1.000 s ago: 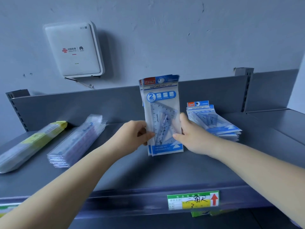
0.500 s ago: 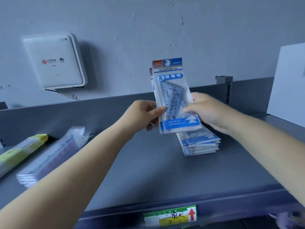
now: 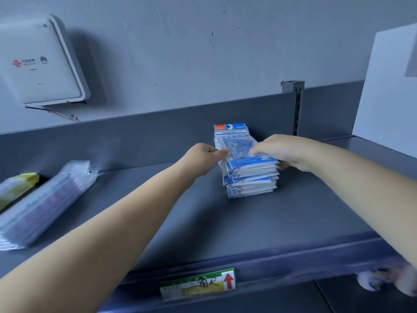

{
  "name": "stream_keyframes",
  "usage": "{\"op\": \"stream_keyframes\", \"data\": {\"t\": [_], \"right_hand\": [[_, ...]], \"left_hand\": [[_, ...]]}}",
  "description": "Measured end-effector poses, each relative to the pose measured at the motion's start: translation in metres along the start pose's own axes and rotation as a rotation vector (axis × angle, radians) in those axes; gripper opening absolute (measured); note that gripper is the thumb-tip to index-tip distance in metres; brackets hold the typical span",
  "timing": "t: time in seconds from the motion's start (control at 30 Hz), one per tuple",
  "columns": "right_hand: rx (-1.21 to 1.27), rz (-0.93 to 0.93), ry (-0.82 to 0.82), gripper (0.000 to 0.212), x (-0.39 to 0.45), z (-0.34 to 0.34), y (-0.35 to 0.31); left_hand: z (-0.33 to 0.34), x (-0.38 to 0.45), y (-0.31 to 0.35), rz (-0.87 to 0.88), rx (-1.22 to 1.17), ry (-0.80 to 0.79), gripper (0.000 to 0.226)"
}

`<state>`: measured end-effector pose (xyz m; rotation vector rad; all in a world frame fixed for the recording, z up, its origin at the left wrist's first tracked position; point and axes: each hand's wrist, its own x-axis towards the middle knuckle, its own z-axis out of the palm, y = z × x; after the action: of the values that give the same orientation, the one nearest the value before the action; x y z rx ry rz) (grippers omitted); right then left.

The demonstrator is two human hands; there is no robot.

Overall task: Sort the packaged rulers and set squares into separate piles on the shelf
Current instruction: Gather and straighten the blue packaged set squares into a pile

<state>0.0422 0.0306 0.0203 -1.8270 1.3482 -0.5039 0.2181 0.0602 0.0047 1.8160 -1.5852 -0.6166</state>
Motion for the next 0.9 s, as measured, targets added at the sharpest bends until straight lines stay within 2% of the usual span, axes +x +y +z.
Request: {"op": "stream_keyframes", "data": {"t": [0.07, 0.13, 0.2, 0.27, 0.6, 0.77, 0.9], "right_hand": [[0.152, -0.03, -0.042, 0.022, 0.001, -0.002, 0.004], [0.387, -0.03, -0.135, 0.026, -0.001, 0.0, 0.007], [0.551, -0.01, -0.236, 0.029, -0.003, 0.006, 0.009], [0.598, -0.008, -0.252, 0.028, -0.004, 0.013, 0.007], [0.687, 0.015, -0.2, 0.033, -0.002, 0.067, -0.024], [0.724, 0.004, -0.245, 0.033, 0.0, 0.094, -0.044], [0.679, -0.011, -0.197, 0.034, -0.002, 0.103, -0.054]], "left_hand": [[0.003, -0.001, -0.002, -0.063, -0.275, -0.07, 0.036], [0.009, -0.002, -0.004, -0.141, -0.649, -0.227, 0.052], [0.017, -0.009, 0.0, -0.159, -0.882, -0.312, 0.044], [0.024, -0.017, 0.003, -0.169, -0.983, -0.315, 0.04], [-0.01, -0.035, -0.024, -0.228, -1.105, -0.213, 0.04], [-0.037, -0.046, -0.045, -0.233, -1.026, -0.187, 0.037], [-0.053, -0.051, -0.061, -0.161, -0.844, -0.174, 0.036]]}}
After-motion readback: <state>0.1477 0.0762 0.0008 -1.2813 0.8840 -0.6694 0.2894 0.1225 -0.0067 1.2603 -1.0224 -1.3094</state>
